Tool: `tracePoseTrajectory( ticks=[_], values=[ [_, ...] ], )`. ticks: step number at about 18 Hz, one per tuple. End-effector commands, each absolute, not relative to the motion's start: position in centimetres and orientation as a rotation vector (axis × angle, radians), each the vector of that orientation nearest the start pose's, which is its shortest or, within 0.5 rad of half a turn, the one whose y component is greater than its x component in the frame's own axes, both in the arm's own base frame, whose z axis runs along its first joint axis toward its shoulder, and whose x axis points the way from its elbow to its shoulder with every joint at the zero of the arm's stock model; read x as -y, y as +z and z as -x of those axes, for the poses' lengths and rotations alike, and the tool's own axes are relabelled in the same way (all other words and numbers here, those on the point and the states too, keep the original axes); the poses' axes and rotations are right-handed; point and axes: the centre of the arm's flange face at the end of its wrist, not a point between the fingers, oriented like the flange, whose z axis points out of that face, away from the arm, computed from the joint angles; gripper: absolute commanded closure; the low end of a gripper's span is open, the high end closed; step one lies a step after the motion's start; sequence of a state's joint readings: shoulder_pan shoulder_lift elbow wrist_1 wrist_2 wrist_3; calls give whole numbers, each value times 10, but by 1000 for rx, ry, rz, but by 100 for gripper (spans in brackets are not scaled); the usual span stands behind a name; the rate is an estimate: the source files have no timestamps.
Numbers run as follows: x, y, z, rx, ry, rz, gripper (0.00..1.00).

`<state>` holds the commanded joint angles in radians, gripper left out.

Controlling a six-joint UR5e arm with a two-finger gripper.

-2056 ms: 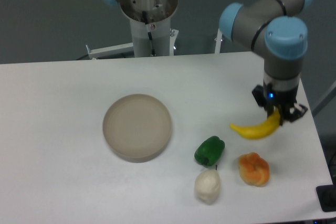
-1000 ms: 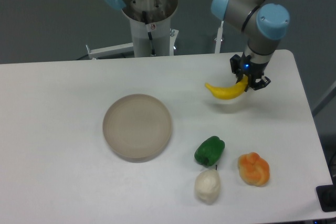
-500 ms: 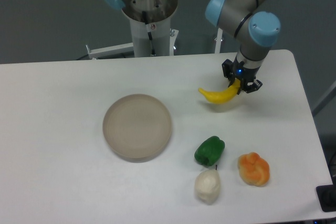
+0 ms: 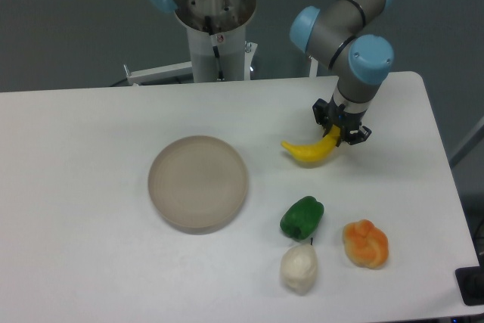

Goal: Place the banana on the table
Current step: 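Lower the held banana onto the table beside the green pepper, then open the gripper to release the banana and raise it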

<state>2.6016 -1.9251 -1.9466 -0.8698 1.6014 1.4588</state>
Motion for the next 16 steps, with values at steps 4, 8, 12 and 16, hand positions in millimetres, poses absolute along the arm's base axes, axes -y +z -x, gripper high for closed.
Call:
tracePoseTrajectory(
  ticks=[4, 8, 12, 16],
  values=[
    [-390, 191, 394, -684, -38, 3111, 70],
    [-392, 190, 392, -689, -40, 3110, 70],
    [-393, 194, 396, -688, -22, 3107, 46],
    [-398, 207, 404, -683, 23, 3096, 21]
  ],
)
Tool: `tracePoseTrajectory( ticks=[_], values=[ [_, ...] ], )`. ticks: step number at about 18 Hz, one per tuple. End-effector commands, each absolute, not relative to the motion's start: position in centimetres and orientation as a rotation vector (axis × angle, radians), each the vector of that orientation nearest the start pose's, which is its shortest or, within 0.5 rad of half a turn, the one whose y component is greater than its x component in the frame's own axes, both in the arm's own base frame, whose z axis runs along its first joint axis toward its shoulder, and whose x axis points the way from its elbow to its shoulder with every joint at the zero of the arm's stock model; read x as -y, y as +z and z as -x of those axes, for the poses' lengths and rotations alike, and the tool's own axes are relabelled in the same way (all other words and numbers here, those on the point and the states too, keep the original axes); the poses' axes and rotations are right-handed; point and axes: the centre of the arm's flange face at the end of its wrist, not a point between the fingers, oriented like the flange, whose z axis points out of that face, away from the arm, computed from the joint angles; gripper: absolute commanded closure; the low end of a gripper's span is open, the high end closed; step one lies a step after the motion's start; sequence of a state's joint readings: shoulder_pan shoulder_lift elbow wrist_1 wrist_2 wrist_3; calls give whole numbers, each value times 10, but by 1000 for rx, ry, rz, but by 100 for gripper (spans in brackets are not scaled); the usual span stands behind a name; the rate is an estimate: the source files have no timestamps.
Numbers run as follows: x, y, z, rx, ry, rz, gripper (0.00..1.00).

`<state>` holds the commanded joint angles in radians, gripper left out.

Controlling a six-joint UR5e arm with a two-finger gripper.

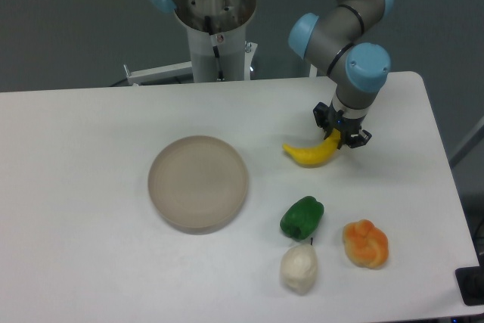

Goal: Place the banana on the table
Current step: 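Open the gripper to release the banana and raise it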

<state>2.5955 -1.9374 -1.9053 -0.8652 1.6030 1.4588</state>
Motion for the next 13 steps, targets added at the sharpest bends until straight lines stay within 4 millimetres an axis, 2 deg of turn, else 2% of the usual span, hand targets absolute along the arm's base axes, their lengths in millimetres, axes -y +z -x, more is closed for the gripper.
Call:
tracePoseTrajectory(
  ticks=[4, 5, 9, 13],
  values=[
    [-409, 227, 420, -664, 91, 3082, 2],
    [-412, 235, 425, -661, 116, 3073, 0],
    [-426, 264, 436, -592, 205, 3046, 0],
    [-461, 293, 439, -550, 298, 3009, 0]
  ],
)
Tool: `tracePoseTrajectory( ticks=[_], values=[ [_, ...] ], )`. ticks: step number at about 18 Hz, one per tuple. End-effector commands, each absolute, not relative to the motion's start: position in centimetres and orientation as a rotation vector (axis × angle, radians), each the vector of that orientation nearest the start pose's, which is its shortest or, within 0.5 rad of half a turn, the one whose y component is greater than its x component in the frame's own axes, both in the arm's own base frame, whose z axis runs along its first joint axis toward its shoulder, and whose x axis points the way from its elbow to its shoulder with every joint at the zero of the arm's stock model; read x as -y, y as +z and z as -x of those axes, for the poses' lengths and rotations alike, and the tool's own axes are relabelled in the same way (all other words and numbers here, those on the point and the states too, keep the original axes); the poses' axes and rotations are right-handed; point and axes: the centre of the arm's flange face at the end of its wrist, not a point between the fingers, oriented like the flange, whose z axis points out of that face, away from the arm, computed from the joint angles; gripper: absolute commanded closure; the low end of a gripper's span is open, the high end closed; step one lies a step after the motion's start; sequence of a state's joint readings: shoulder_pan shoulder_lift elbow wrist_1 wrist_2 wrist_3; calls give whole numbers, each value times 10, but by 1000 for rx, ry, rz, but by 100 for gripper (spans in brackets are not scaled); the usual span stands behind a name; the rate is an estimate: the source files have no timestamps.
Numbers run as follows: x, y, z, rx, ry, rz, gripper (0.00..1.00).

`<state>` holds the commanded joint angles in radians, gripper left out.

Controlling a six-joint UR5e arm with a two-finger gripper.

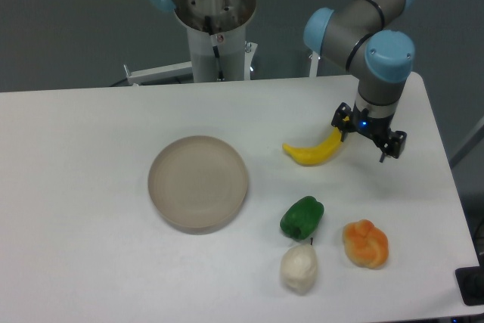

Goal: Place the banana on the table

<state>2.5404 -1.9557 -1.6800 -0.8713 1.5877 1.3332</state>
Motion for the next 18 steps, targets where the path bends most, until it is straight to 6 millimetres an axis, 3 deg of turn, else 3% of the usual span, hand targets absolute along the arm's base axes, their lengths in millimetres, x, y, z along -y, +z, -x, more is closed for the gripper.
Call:
tracePoseTrajectory(
  ticks=[3, 8, 18],
  values=[
    [-487, 319, 448, -561, 379, 2969, 0],
    [-505, 337, 463, -559, 437, 2936, 0],
    [-520, 333, 469, -571, 450, 2931, 0]
  ],
)
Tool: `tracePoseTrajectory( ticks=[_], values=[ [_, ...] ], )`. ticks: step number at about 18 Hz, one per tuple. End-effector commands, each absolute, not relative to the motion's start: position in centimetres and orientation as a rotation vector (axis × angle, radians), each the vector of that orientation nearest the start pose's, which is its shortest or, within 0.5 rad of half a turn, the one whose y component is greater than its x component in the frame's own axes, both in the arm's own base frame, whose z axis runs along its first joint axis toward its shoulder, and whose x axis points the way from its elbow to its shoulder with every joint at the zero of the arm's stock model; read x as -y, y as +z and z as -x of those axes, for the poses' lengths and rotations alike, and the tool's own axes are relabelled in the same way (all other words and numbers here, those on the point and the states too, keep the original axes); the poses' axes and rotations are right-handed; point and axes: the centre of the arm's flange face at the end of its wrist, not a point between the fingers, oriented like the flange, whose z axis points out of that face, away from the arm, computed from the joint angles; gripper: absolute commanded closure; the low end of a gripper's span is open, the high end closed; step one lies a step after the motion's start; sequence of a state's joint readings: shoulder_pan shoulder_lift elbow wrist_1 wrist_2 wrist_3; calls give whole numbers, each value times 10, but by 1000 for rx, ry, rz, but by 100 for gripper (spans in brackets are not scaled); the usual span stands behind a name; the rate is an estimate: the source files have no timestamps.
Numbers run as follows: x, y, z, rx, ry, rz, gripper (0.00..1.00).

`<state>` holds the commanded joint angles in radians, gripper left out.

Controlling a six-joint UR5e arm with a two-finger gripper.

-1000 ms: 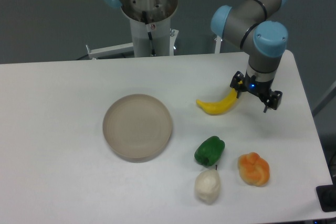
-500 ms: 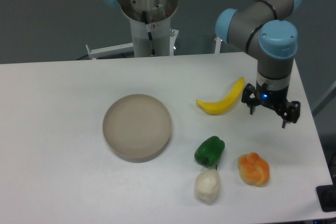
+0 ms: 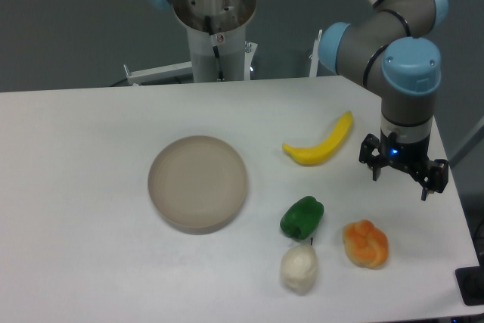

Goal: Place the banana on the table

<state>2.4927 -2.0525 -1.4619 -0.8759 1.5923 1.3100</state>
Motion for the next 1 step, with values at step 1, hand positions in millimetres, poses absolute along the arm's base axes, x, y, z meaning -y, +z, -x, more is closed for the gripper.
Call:
tracePoseTrajectory(
  ticks=[1],
  values=[
    [-520, 334, 469, -573, 453, 2931, 0]
  ],
)
